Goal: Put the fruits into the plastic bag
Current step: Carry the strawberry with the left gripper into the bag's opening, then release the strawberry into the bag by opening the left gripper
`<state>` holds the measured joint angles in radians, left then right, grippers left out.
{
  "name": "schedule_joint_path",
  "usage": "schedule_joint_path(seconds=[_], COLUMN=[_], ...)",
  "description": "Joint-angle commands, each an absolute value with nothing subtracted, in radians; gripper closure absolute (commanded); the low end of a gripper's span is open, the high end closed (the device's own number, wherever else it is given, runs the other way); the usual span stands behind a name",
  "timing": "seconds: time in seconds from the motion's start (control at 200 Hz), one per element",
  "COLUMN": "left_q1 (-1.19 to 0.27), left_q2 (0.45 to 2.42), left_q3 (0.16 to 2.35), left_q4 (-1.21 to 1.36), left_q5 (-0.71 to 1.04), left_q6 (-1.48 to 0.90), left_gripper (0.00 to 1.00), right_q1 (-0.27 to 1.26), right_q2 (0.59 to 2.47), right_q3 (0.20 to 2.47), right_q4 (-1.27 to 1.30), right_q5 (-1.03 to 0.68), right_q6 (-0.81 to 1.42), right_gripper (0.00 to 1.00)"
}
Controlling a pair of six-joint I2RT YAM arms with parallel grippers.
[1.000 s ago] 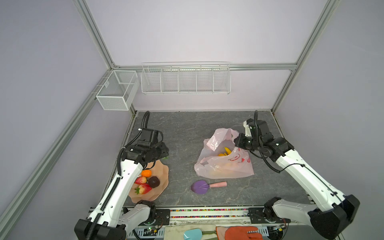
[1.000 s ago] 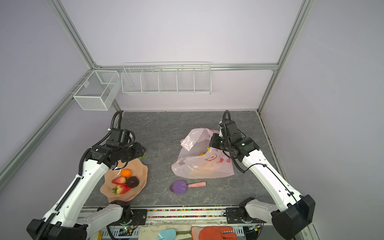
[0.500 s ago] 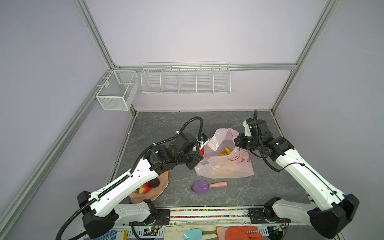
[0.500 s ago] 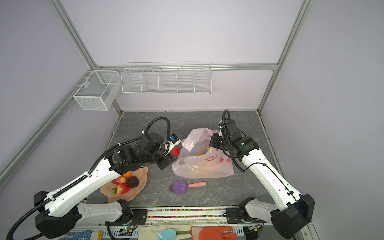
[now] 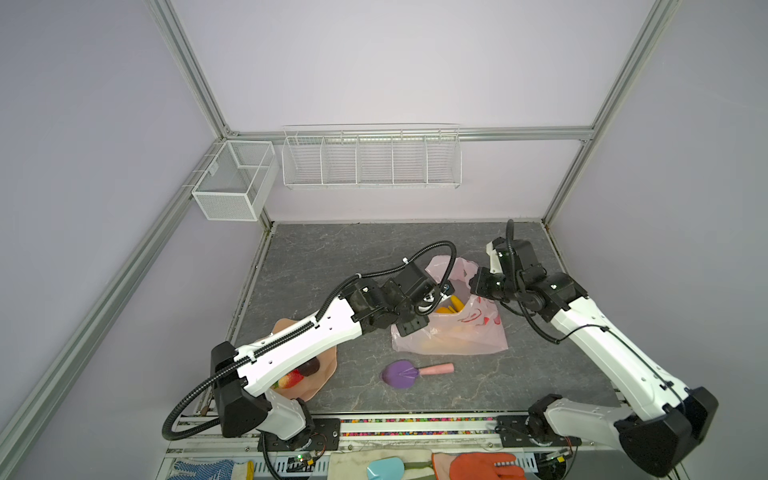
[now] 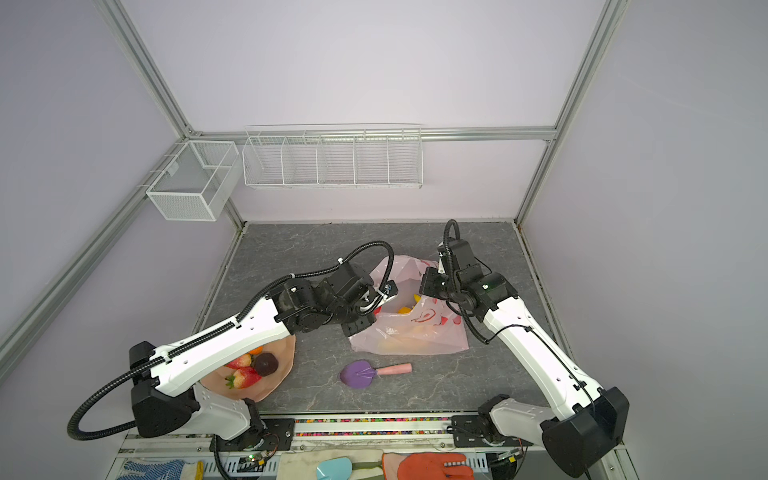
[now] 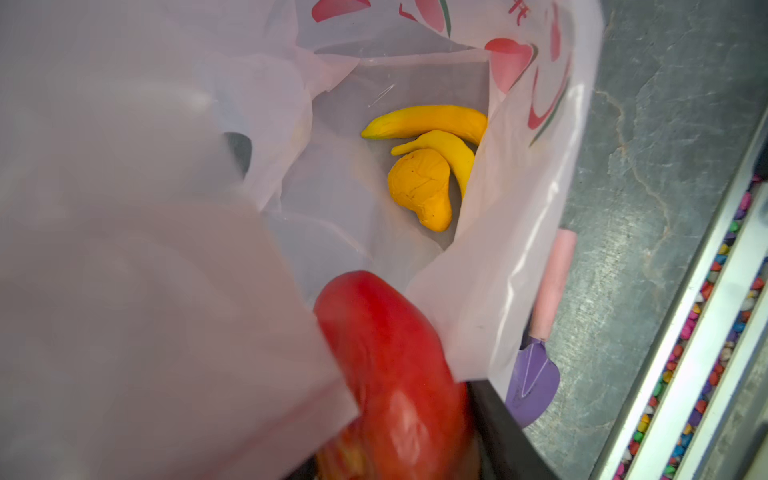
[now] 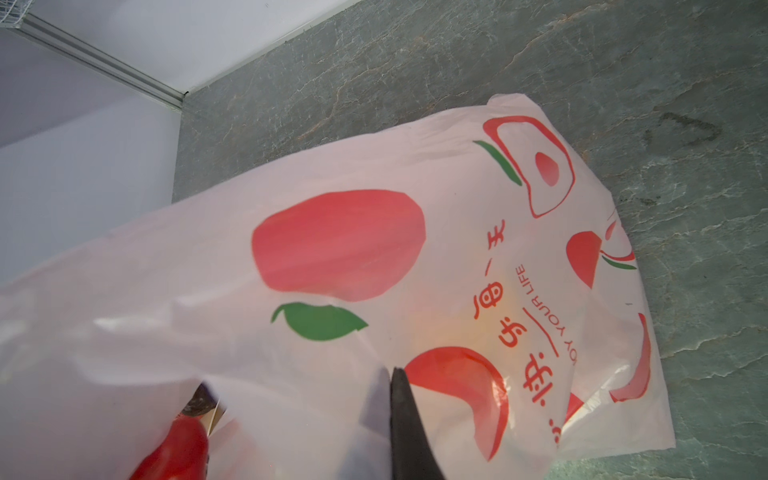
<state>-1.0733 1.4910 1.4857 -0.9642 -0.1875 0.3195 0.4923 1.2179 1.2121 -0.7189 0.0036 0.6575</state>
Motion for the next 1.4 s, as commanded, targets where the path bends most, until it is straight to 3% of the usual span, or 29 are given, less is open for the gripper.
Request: schedule_joint_path(seconds=[0.0,0.3,0.77,0.92,1.14,1.305,1.395], left_q1=[-1.061,-0.929,-0.928,-0.944,-0.979,-0.982,-0.980], left_q2=[1.529,1.654,1.847,1.907,1.998,1.999,1.977], left_q3=[1.515,1.537,1.608,1.665,1.725,1.729,1.713], left_q4=[-0.959,-0.952,-0.883,-0.870,-0.798,-0.726,-0.705], left_q5=[-0.212,-0.138,-0.017,0.097,0.143,0.156,0.158], left_q6=[0.354,0.386,0.424,0.403,0.317,0.232,0.196], left_gripper=[0.86,0.87,0.86,0.72,0.60,0.34,0.28], right_q1=[0.486,0.486,0.486,0.486,0.485,0.486,0.485], right_q2=[1.216,1.215,1.215,1.219,1.221,1.215,1.218], right_q3=[1.236,1.244,1.243,1.240,1.228,1.207,1.207], right_q4=[-0.732,-0.732,-0.726,-0.705,-0.687,-0.670,-0.667], right_q5=[0.010,-0.007,-0.027,-0.046,-0.054,-0.058,-0.058], right_q6=[0.645,0.638,0.636,0.644,0.655,0.669,0.671], right_gripper=[0.94,0.94,0.94,0.94,0.94,0.94,0.94])
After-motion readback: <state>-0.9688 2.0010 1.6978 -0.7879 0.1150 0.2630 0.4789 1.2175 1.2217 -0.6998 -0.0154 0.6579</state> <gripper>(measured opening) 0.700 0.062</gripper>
